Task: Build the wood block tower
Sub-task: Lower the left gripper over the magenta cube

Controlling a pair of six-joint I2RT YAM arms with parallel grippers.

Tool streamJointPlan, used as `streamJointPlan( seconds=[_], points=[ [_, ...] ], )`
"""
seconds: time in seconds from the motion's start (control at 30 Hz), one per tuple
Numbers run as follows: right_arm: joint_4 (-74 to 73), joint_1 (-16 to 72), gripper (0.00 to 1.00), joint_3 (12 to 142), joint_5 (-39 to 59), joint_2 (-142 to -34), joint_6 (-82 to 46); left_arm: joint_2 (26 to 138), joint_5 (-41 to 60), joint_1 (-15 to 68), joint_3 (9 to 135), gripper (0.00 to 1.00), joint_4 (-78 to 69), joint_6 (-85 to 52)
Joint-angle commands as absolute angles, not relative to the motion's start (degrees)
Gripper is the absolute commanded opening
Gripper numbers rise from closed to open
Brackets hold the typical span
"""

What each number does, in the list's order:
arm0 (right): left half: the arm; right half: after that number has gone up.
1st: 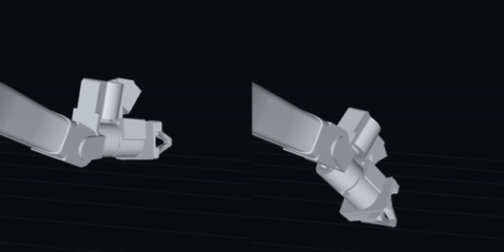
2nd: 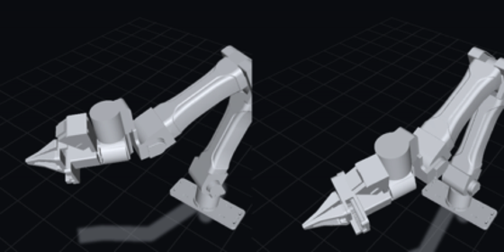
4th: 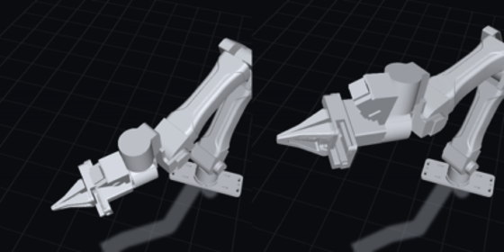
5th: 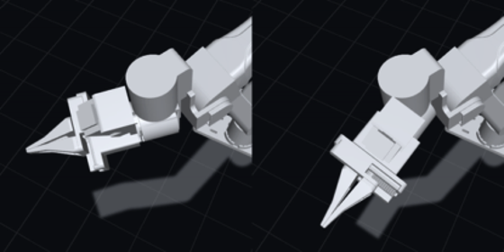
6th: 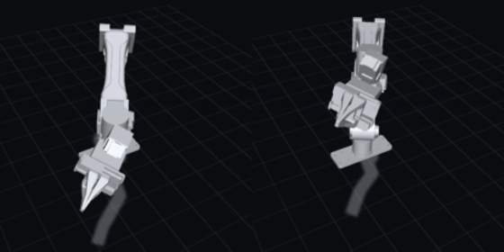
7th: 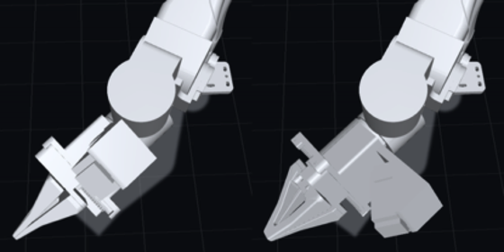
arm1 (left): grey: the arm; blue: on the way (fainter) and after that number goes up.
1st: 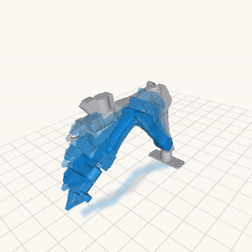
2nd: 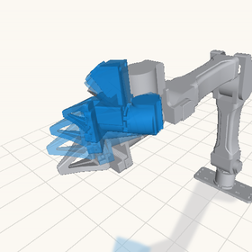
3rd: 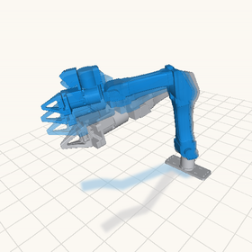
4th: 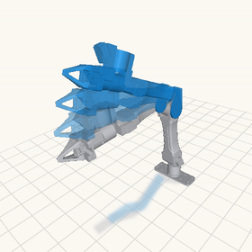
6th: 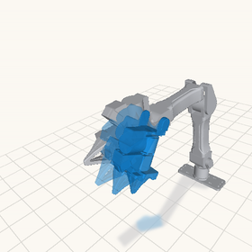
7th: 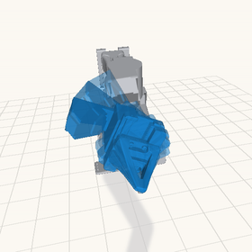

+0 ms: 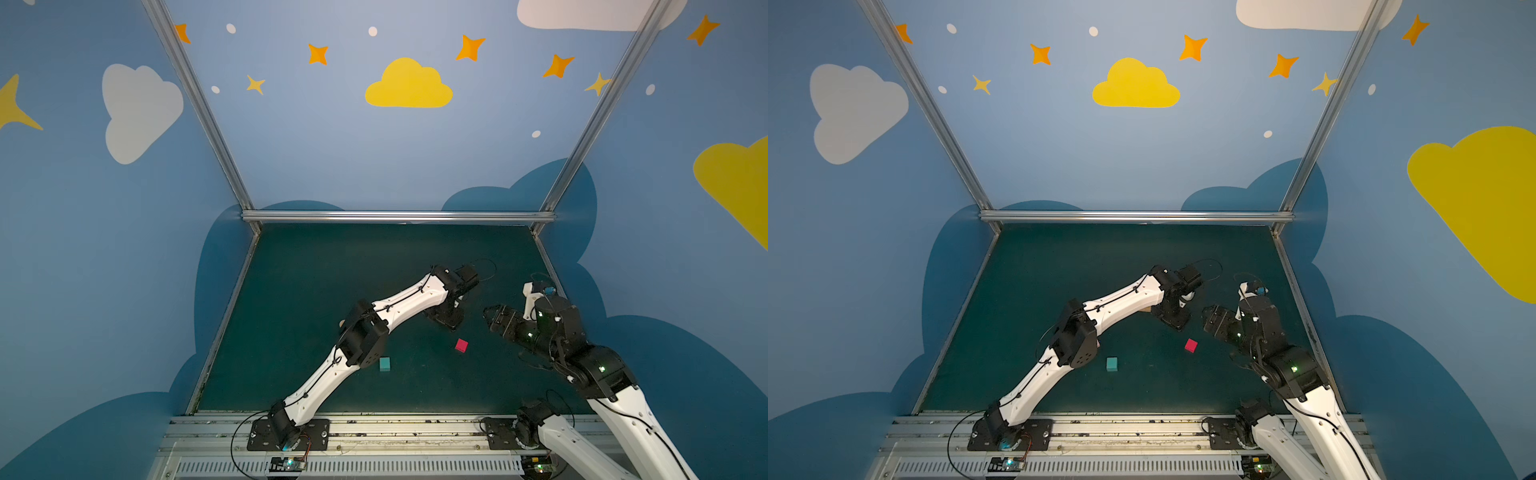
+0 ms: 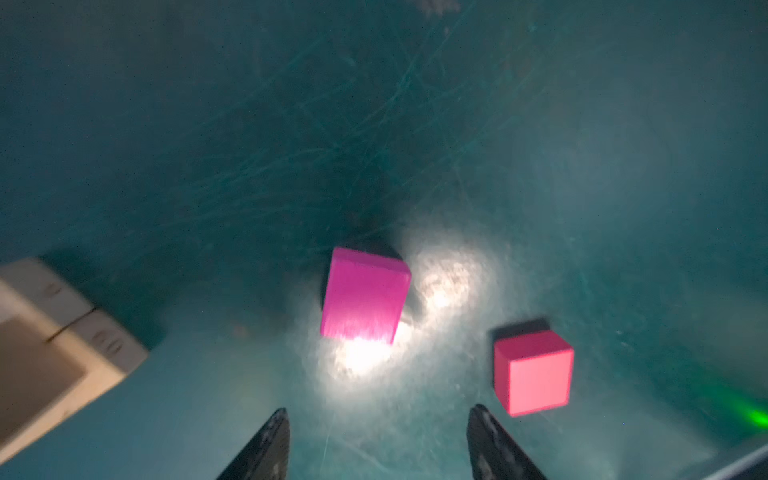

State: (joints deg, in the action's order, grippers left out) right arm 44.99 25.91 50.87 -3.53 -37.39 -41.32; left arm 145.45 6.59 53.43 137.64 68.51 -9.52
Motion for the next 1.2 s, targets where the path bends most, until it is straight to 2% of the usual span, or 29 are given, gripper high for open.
streamJointPlan(
  seconds=[0.0, 0.2, 0.53, 0.9, 1.17],
  points=[
    [43.68, 25.46, 0.87, 50.79, -2.84, -35.78, -40.08, 146.86, 6.83, 53.25, 140.33, 0.66, 67.26, -5.18],
    [43.77, 25.23, 0.87, 50.63, -2.46, -35.15, -39.91, 150.83, 3.87, 52.92, 146.06, 0.64, 70.25, -3.19],
    [43.71, 25.14, 0.87, 50.89, -2.15, -36.03, -39.64, 152.66, 3.91, 52.56, 145.68, 0.61, 70.40, -2.35],
    [43.71, 24.90, 0.87, 50.63, -2.28, -36.21, -39.79, 153.24, 6.14, 52.38, 145.63, 0.52, 70.22, -3.77],
    [43.46, 24.87, 0.87, 50.07, -2.20, -36.27, -40.08, 152.61, 8.70, 52.41, 145.42, 0.50, 69.70, -5.52]
  ],
)
